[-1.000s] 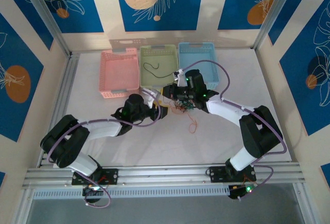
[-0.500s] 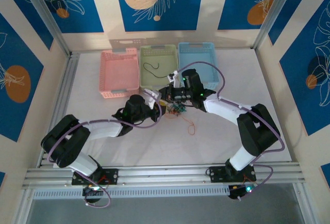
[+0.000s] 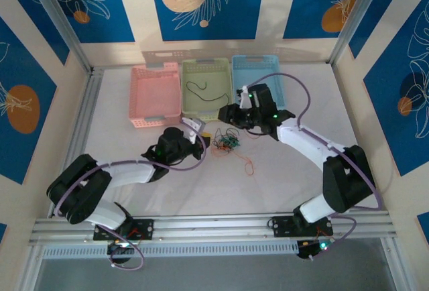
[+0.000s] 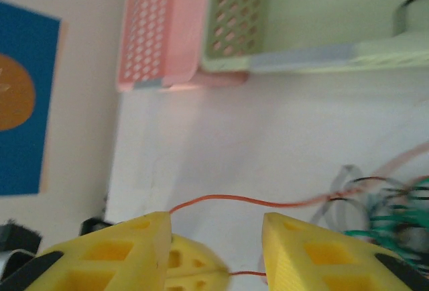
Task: Untangle the cables
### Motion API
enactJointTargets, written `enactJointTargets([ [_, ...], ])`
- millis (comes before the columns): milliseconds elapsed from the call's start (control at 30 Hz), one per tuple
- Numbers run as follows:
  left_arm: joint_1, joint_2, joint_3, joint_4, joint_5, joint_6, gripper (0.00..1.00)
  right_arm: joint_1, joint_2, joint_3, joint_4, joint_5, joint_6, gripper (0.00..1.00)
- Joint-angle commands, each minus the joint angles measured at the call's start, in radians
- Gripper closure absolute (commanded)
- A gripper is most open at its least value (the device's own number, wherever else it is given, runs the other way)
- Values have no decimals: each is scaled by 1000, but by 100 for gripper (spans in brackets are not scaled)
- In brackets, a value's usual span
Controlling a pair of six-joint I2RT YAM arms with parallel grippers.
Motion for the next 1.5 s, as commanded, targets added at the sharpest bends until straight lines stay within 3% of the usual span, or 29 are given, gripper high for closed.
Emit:
enactJointTargets([
  [0, 0, -35, -10, 24, -87, -14, 100, -41, -37, 14, -204, 165, -67, 59],
  [167, 18, -69, -39, 18, -183, -42, 100, -61, 37, 26, -321, 174, -83, 67],
  [333, 39, -79, -52, 21, -205, -70, 100, -31, 163, 95, -361, 175, -112, 77],
  [500, 42, -75, -49, 12, -205, -74, 100, 25, 258, 169, -355, 148, -160, 74],
  [833, 48, -84, -55, 11, -205, -84, 100, 108, 331, 266, -444, 248, -198, 65],
  [1467, 56, -91, -63, 19, -208, -91, 100, 159, 442, 406, -615, 288, -242, 76],
])
